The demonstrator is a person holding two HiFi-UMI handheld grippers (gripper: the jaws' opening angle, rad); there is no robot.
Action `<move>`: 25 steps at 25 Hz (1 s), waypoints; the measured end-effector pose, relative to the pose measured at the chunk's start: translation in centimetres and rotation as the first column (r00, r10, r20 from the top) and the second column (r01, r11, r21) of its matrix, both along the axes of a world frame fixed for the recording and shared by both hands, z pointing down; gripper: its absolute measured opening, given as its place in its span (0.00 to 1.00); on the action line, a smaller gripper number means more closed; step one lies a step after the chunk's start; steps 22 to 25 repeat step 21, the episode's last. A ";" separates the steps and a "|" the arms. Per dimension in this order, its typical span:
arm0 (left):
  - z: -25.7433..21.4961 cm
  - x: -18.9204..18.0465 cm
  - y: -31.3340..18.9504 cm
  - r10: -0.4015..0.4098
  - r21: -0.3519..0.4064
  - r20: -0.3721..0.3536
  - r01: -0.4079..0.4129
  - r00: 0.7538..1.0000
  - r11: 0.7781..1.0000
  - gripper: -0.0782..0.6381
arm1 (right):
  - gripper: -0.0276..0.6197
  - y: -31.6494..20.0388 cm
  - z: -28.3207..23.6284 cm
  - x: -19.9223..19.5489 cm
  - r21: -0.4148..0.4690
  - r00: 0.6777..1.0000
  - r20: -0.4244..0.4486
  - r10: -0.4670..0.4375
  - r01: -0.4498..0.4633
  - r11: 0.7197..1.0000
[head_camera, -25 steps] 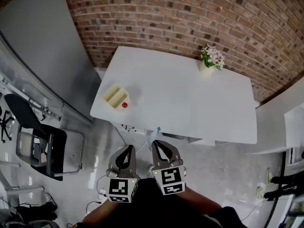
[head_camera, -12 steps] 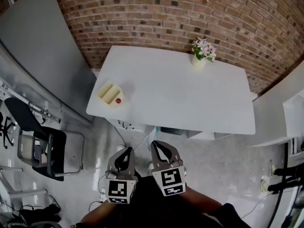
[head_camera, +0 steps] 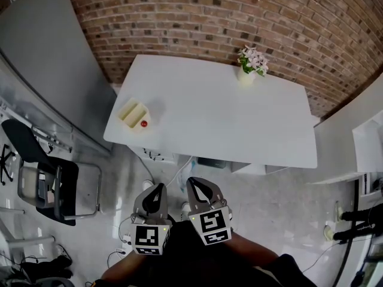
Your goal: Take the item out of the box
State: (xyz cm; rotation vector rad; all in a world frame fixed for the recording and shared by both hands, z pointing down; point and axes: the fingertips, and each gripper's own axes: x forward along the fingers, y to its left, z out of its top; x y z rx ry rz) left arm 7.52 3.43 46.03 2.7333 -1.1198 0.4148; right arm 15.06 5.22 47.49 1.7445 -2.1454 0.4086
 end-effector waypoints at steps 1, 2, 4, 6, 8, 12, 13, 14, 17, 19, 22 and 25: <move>0.0 0.1 0.0 0.002 0.000 -0.001 -0.002 1.000 1.000 0.11 | 0.05 0.0 -0.1 -0.1 0.002 1.000 -0.002 -0.005 0.005 1.000; 0.0 0.2 -0.1 0.004 0.000 -0.001 -0.004 1.000 1.000 0.11 | 0.05 -0.1 -0.2 -0.1 0.004 1.000 -0.004 -0.008 0.008 1.000; 0.0 0.5 -0.1 0.010 -0.001 -0.002 -0.010 1.000 1.000 0.11 | 0.05 -0.1 -0.3 0.0 0.009 1.000 -0.006 -0.010 0.010 1.000; 0.0 0.8 -0.2 0.018 0.000 0.000 -0.018 1.000 1.000 0.12 | 0.05 0.0 -0.4 0.2 0.011 1.000 -0.006 -0.007 0.007 1.000; 0.0 0.9 -0.2 0.022 0.002 0.002 -0.022 1.000 1.000 0.11 | 0.05 0.1 -0.3 0.4 0.010 1.000 -0.004 -0.001 0.001 1.000; -0.3 0.6 -0.2 0.018 0.009 0.002 -0.018 1.000 1.000 0.11 | 0.05 0.0 -0.5 0.3 0.016 1.000 -0.001 0.003 -0.003 1.000; -0.3 0.5 -0.2 0.016 0.009 0.002 -0.016 1.000 1.000 0.11 | 0.05 0.0 -0.6 0.2 0.018 1.000 -0.001 0.002 -0.002 1.000; -0.4 0.4 -0.2 0.014 0.010 0.002 -0.014 1.000 1.000 0.11 | 0.05 0.0 -0.6 0.1 0.019 1.000 0.000 0.000 0.000 1.000; -0.5 0.0 -0.2 0.008 0.010 0.000 -0.008 1.000 1.000 0.11 | 0.05 0.1 -0.7 -0.2 0.020 1.000 -0.001 -0.005 0.005 1.000; -0.6 -0.1 -0.1 0.006 0.011 -0.004 -0.006 1.000 1.000 0.11 | 0.05 0.1 -0.7 -0.3 0.019 1.000 -0.003 -0.007 0.007 1.000; -0.6 -0.3 -0.1 0.003 0.012 -0.007 -0.003 1.000 1.000 0.11 | 0.05 0.1 -0.7 -0.5 0.018 1.000 -0.006 -0.008 0.008 1.000; -0.6 -0.3 -0.1 0.003 0.012 -0.007 -0.003 1.000 1.000 0.11 | 0.05 0.1 -0.7 -0.5 0.018 1.000 -0.006 -0.008 0.008 1.000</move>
